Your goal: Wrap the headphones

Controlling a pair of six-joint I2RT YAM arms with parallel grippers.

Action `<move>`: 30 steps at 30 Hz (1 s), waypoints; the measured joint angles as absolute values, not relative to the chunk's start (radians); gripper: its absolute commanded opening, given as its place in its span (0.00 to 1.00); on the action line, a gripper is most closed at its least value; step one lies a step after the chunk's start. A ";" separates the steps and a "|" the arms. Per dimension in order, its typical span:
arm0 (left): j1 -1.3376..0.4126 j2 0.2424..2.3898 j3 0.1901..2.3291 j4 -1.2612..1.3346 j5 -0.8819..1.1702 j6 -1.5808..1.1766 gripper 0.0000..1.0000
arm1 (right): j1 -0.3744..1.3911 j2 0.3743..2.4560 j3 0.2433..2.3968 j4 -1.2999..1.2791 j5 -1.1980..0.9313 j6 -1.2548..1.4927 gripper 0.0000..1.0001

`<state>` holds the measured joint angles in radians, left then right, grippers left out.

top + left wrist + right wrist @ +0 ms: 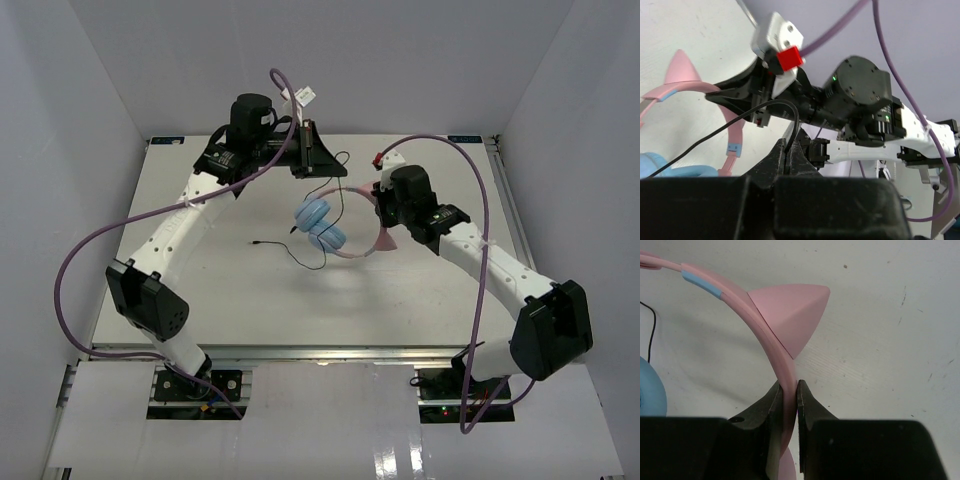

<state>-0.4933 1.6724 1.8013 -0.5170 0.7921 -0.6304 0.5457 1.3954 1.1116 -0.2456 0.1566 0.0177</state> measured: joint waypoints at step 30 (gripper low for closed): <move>-0.771 1.717 1.549 -0.499 0.517 -0.541 0.52 | 0.233 1.575 1.266 -0.294 -0.352 0.444 0.08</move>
